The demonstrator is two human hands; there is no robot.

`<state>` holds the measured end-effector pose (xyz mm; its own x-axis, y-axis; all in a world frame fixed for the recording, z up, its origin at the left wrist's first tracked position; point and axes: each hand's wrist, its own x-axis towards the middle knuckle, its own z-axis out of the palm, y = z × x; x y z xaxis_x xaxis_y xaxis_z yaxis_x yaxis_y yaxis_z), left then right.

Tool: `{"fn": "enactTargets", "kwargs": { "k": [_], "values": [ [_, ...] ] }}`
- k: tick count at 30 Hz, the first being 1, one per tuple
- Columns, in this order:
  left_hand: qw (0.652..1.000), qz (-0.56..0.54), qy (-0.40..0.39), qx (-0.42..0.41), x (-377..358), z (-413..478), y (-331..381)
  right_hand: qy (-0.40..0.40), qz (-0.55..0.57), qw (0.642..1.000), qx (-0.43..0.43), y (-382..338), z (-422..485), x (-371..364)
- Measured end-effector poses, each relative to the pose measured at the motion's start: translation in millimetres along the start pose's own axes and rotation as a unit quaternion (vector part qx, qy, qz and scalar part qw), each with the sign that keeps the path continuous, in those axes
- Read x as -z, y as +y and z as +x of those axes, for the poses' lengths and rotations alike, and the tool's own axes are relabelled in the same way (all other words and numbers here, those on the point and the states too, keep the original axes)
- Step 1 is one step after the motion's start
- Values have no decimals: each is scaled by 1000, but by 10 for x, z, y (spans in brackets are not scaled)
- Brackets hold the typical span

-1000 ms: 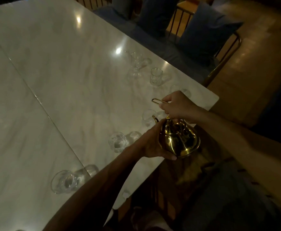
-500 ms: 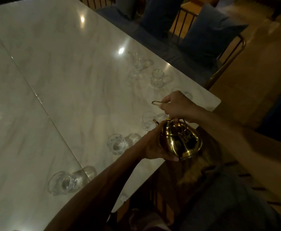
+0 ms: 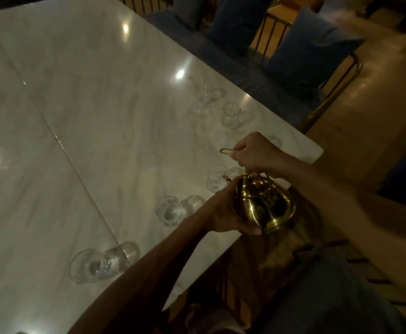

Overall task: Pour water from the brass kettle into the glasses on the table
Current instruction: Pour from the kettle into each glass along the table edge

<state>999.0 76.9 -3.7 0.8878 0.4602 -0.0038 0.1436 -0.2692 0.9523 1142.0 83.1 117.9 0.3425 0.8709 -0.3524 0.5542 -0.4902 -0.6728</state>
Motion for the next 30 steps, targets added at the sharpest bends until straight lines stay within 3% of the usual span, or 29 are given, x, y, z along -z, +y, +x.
{"fn": "enactTargets", "kwargs": {
  "k": [30],
  "values": [
    [998, 8, -9, 63, 57, 105, 25, -15, 2, 1000, -4, 50, 141, 73]
  ]
}}
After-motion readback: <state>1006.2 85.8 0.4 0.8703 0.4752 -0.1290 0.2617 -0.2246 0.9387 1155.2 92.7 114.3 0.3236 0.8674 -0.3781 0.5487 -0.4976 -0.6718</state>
